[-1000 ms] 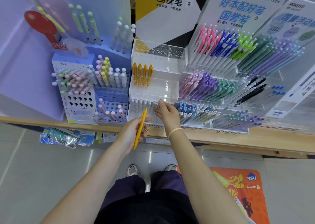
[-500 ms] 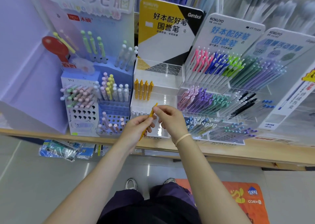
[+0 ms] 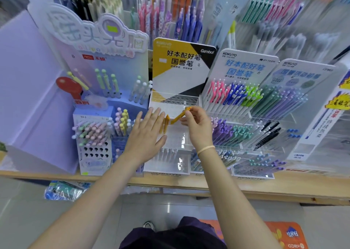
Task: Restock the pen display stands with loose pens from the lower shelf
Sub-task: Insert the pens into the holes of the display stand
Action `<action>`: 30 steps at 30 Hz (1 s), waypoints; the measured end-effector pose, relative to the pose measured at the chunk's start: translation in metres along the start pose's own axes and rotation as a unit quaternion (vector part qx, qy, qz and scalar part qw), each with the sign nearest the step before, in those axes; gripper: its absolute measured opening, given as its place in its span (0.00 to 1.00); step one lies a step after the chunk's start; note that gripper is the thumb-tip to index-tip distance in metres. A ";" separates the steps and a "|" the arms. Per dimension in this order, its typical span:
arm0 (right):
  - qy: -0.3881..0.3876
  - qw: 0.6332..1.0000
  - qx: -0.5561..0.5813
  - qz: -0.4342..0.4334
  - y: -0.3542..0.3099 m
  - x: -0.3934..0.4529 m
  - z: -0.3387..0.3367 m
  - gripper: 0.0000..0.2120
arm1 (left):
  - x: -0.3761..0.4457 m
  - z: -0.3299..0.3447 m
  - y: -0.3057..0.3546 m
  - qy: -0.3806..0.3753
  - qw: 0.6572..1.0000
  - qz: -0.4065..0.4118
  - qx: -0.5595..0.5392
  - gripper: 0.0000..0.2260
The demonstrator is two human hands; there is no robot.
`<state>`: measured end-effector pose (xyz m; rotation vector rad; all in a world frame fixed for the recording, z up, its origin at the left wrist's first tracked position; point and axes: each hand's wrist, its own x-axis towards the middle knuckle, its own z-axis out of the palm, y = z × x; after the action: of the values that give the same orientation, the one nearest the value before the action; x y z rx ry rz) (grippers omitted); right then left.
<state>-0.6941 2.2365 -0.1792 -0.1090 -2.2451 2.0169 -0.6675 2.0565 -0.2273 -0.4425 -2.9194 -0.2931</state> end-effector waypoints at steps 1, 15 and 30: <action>-0.003 1.000 -0.003 0.001 0.002 0.001 0.002 0.05 | 0.000 0.003 -0.004 -0.002 1.000 0.004 0.012 0.32; -0.033 0.991 -0.122 -0.032 0.014 0.009 0.010 0.04 | 0.000 0.008 -0.014 0.013 1.000 0.013 -0.009 0.31; -0.056 0.976 -0.207 0.024 0.026 0.009 0.020 0.08 | -0.004 0.005 -0.016 -0.006 1.000 0.021 -0.007 0.31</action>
<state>-0.7070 2.2205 -0.2067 -0.0871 -2.7279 1.5791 -0.6698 2.0415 -0.2356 -0.5079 -2.9177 -0.3076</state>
